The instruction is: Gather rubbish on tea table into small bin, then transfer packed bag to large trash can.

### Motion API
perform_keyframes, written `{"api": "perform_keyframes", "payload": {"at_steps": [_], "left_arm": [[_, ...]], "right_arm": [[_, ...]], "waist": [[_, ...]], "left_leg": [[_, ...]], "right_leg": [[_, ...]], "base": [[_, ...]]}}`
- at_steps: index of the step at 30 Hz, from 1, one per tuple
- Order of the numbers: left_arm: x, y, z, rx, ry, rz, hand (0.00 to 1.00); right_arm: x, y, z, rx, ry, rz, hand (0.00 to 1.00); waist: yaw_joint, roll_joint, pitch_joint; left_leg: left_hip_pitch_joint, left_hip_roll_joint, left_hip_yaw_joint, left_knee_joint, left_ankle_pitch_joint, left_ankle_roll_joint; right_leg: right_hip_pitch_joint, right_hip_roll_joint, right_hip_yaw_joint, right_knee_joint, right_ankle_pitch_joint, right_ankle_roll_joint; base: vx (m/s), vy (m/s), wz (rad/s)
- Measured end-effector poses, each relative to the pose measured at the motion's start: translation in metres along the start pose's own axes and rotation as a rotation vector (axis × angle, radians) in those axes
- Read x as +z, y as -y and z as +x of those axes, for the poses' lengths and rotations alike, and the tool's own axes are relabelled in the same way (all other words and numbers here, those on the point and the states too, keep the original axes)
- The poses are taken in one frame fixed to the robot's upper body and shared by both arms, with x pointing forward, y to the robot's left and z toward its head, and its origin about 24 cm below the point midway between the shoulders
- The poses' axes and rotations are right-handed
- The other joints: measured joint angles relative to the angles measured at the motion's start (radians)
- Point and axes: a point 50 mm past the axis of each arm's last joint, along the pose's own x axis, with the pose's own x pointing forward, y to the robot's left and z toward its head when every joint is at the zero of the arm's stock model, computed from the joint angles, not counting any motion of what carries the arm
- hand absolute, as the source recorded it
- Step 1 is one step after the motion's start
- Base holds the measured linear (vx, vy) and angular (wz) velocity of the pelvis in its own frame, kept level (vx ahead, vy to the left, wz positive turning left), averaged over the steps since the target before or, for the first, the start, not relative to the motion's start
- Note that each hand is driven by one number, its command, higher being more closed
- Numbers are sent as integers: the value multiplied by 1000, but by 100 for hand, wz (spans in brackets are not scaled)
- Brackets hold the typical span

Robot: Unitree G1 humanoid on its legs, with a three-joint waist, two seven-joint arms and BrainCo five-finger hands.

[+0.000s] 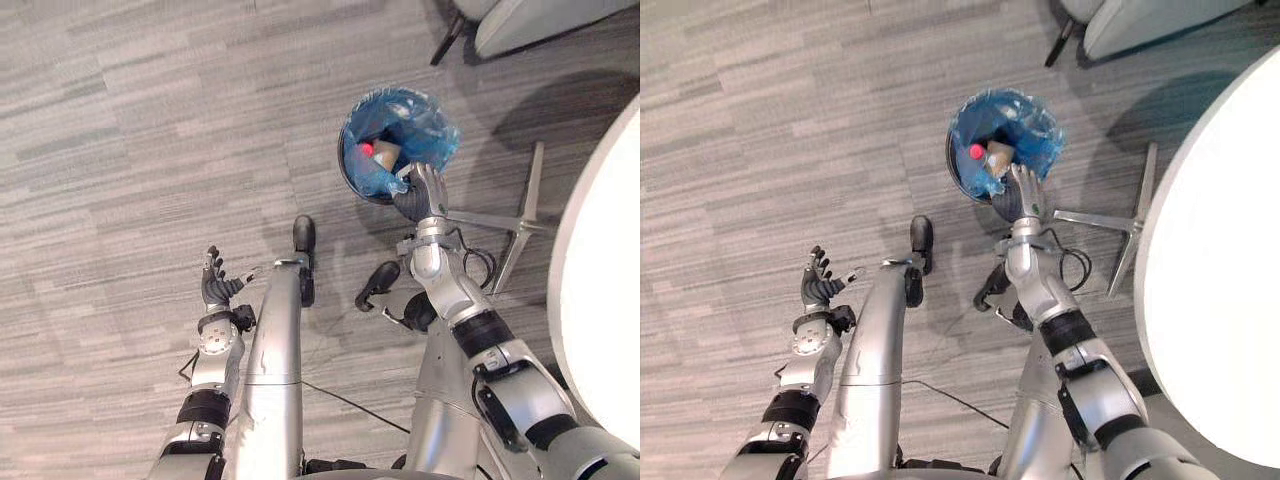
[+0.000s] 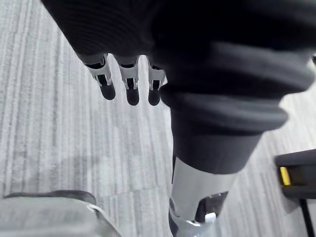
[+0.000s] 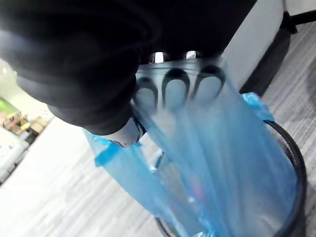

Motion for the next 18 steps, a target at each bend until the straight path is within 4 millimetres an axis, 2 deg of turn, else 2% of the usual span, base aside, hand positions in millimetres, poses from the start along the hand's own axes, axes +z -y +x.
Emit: {"api": "perform_keyframes", "payload": {"at_steps": [2,7,11,13,15,18], "left_arm": [[-11,0,-9,-18,-40,6,0],[-30,1,-24,-33,-100,16,0],[-52,-6,-43,-35,-177,47,0],[-67,-12,-56,-43,-233,76,0],[-81,-16,-67,-84,-292,145,0],[-91,-17,-75,-127,-328,220,0]], "right_arm": [[-1,-8,-19,21,-46,129,100],[4,-6,-43,28,-68,296,100],[5,-11,-62,65,-85,387,100],[5,-18,-73,106,-97,412,100],[-2,-21,-86,144,-131,430,100],[-6,-23,-92,203,-140,430,100]], "waist": [[-9,-1,-1],[-12,-2,-8],[-28,-8,-82],[-35,-24,-129],[-38,-31,-178],[-46,-32,-218]], "left_leg": [[100,5,7,-40,1,-2],[305,11,28,-134,3,3],[461,-4,53,-239,4,4],[552,-18,73,-321,14,-5],[645,-37,83,-438,50,-9],[743,-53,94,-581,108,-10]], "right_leg": [[105,16,-6,-58,12,0],[313,45,-14,-184,37,21],[463,55,-20,-298,56,49],[534,64,-8,-368,72,61],[608,81,-5,-467,105,73],[679,107,-4,-588,153,75]], "base": [[54,-38,-6],[97,-40,-2],[133,-4,6],[146,12,-7],[162,8,-6],[179,10,-10]]}}
